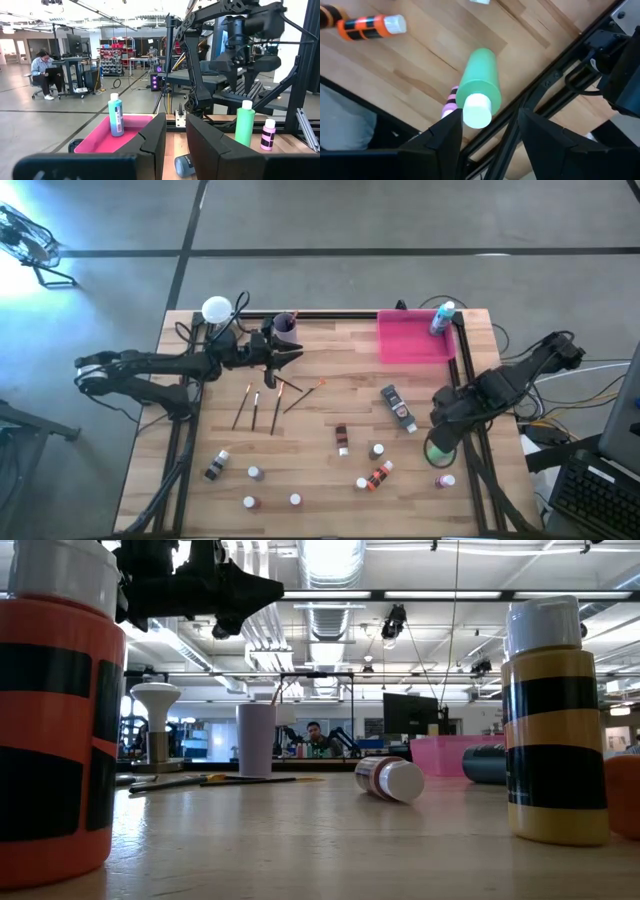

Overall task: Pick & Place Paint Supplies
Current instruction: Put the large green paint bottle into the pink bin

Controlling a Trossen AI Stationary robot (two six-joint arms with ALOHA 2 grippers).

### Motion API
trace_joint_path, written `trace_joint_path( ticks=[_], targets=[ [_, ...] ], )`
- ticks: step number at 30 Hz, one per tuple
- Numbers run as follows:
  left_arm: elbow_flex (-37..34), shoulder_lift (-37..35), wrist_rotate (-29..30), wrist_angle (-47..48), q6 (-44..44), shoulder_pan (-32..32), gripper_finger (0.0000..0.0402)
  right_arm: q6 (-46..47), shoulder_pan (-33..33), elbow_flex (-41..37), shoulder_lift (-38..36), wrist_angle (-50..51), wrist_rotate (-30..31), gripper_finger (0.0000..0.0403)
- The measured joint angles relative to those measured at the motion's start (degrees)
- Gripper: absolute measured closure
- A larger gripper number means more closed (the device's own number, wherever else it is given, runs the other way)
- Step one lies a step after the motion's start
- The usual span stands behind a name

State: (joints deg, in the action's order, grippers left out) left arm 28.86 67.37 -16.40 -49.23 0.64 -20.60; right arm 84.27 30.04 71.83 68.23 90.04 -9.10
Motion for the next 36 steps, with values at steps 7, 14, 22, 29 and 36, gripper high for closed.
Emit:
trace_joint_path(
  ticks=[7,14,22,29,36],
  targets=[
    [0.0,0.0,0.0,0.0,0.0,0.0,0.0321,3.2,2.8,0.0,2.1,0.0,0.0,0.0227],
    [0.0,0.0,0.0,0.0,0.0,0.0,0.0321,7.6,3.6,0.0,1.9,-1.6,-0.2,0.0231],
    [0.0,0.0,0.0,0.0,0.0,0.0,0.0321,7.2,4.4,-0.5,3.5,-4.8,-0.2,0.0209],
    [0.0,0.0,0.0,0.0,0.0,0.0,0.0321,7.3,5.7,-1.0,4.4,-4.7,-0.4,0.0212],
    [0.0,0.0,0.0,0.0,0.2,0.0,0.0321,7.3,6.9,-2.6,4.7,-4.8,0.0,0.0231]
  ],
)
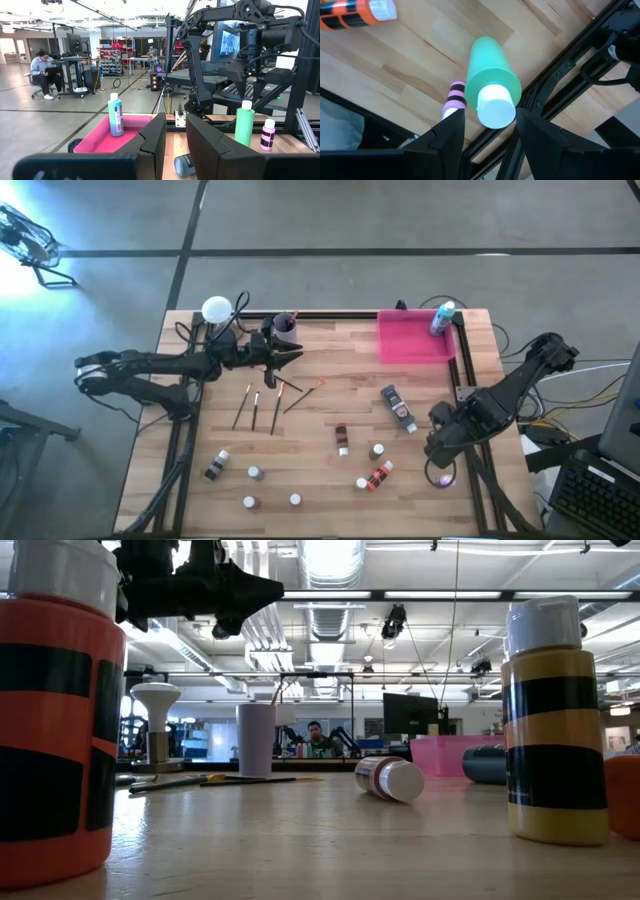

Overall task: Pick & Place Paint Supplies
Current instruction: Put the large green paint bottle into the pink bin

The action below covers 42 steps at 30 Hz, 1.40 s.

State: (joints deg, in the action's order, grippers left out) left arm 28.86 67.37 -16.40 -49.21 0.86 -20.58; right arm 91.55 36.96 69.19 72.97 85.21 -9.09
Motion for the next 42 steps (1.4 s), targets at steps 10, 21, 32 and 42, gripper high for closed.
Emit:
trace_joint_path(
  ticks=[10,21,32,42],
  targets=[
    [0.0,0.0,0.0,0.0,0.0,0.0,0.0321,0.0,0.3,-3.4,-0.1,-0.6,-0.6,0.022],
    [0.0,0.0,0.0,0.0,0.0,0.0,0.0321,-0.3,0.3,-6.5,-0.2,-3.8,-2.5,0.0224],
    [0.0,0.0,0.0,0.0,0.0,0.0,0.0321,-2.4,0.3,-7.1,-0.2,-3.8,-3.6,0.0288],
    [0.0,0.0,0.0,0.0,0.0,0.0,0.0321,-3.6,0.3,-7.0,-0.2,-3.9,-2.9,0.0277]
  ],
)
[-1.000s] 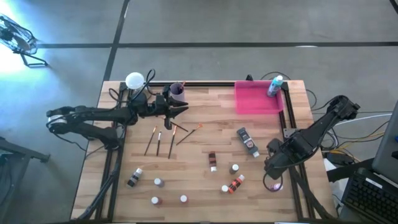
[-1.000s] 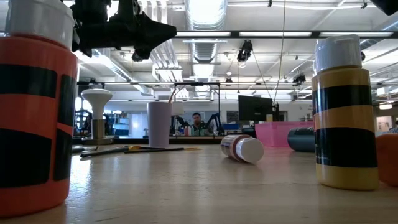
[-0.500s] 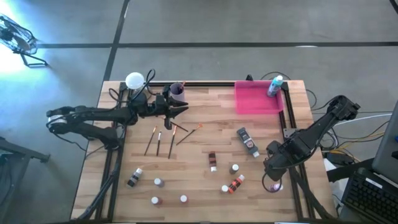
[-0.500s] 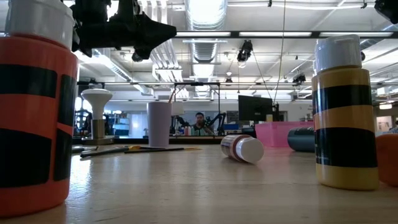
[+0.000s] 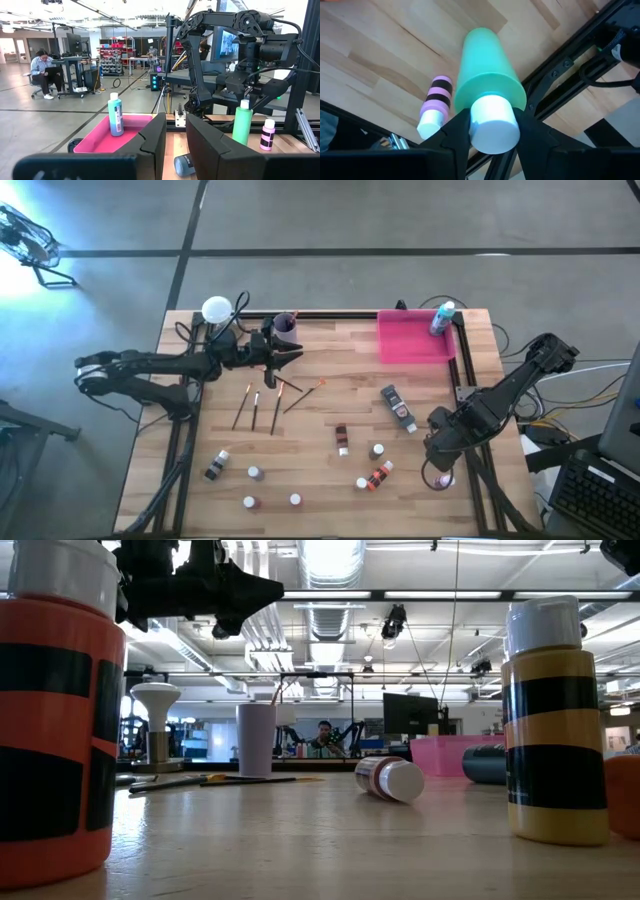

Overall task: Pick & Place Paint Supplies
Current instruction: Put the large green paint bottle into the pink bin

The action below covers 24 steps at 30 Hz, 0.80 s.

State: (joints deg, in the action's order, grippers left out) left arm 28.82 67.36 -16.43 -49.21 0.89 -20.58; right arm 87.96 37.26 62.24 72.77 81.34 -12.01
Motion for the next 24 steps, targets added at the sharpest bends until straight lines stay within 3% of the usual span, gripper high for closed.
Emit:
trace_joint_path(
  ticks=[14,24],
  targets=[
    [0.0,0.0,0.0,0.0,0.0,0.0,0.0321,-4.8,-1.4,0.1,-0.8,2.4,6.4,0.0286],
    [0.0,0.0,0.0,0.0,0.1,0.0,0.0321,-15.3,-9.4,0.1,-2.4,6.6,9.5,0.0287]
  ],
)
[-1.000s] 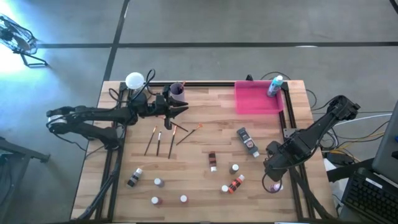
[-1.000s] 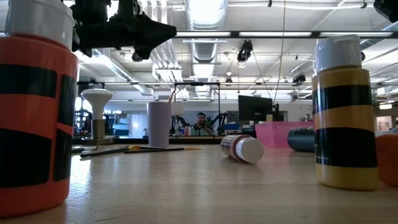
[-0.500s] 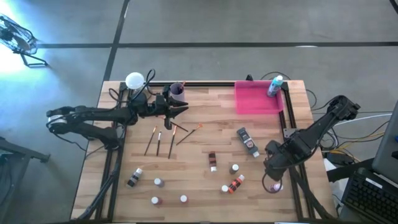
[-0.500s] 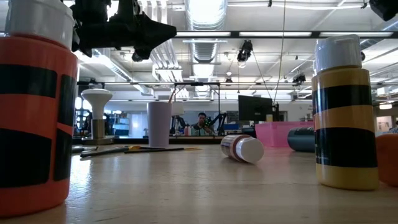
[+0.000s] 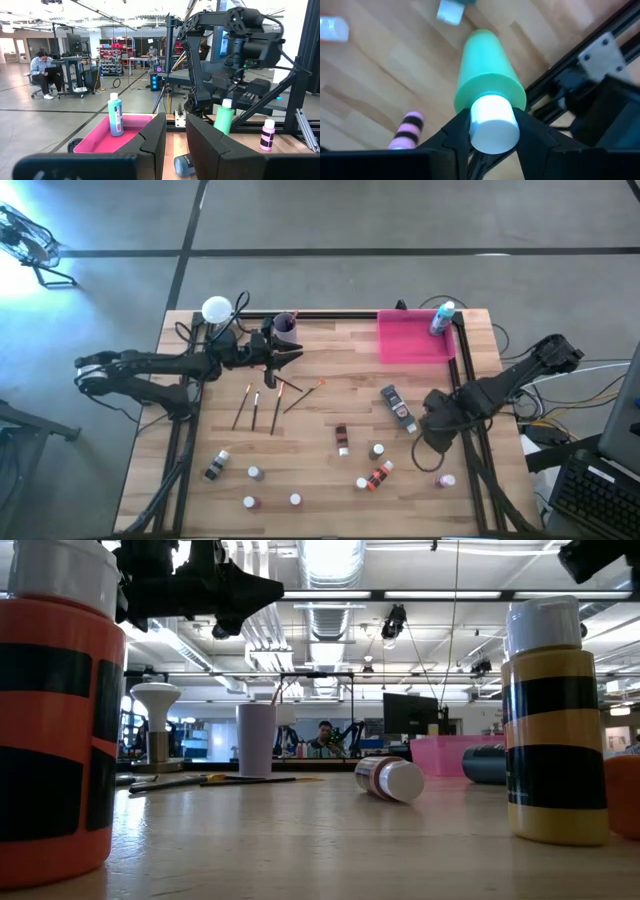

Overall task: Pick & Place Paint Supplies
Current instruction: Put the large green paint bottle into the pink bin

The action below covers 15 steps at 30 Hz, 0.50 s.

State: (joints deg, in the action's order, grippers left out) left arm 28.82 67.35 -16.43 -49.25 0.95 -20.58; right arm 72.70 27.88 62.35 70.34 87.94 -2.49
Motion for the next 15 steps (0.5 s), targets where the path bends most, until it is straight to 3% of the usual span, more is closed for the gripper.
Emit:
trace_joint_path(
  ticks=[15],
  targets=[
    [0.0,0.0,0.0,0.0,0.1,0.0,0.0321,-20.5,-16.7,0.1,-2.7,0.5,6.5,0.0287]
  ],
)
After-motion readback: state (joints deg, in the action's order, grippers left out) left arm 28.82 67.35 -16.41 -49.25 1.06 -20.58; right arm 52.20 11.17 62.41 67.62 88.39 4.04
